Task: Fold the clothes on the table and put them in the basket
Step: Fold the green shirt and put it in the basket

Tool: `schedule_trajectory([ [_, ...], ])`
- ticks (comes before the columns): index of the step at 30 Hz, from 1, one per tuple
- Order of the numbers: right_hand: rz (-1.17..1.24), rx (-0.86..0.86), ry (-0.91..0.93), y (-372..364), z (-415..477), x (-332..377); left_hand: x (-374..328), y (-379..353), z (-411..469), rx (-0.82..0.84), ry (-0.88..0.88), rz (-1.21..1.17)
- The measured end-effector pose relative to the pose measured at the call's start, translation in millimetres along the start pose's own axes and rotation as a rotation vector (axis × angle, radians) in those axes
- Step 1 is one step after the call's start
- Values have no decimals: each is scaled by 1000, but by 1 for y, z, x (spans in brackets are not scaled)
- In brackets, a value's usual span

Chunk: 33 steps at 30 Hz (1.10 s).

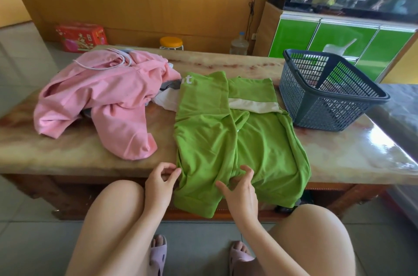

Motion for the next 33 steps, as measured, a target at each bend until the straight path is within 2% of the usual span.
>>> schedule_trajectory([
  [3, 124, 29, 5, -9, -2, -3, 4, -3, 0, -23, 2, 16],
  [6, 229, 38, 30, -14, -3, -6, 4, -4, -3, -48, 93, -201],
  [9, 320, 57, 68, -9, -5, -8, 4, -5, -8, 6, 166, -328],
  [12, 395, 62, 93, 1, -7, -11, 1, -4, -13, 61, 176, -322],
  [16, 403, 19, 73, 13, -9, -15, 4, 1, -22, 100, 170, -321],
  [20, 442, -25, 61, 34, -13, -17, 12, 3, -48, 144, 252, -394],
  [29, 344, 8, 61, 41, -17, -20, 13, 4, -62, 137, 367, -485],
  [33, 303, 85, 28, 34, -20, -23, 7, -2, -68, 280, 425, -606],
])
Point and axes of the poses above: each hand's wrist, its own z-axis towards the middle knuckle, its own y-axis out of the back of the hand, x = y × z, the point moved 1 cm from there along z, towards the middle knuckle, and after that the axes turned 7 degrees about x, right-handed, at the moved point
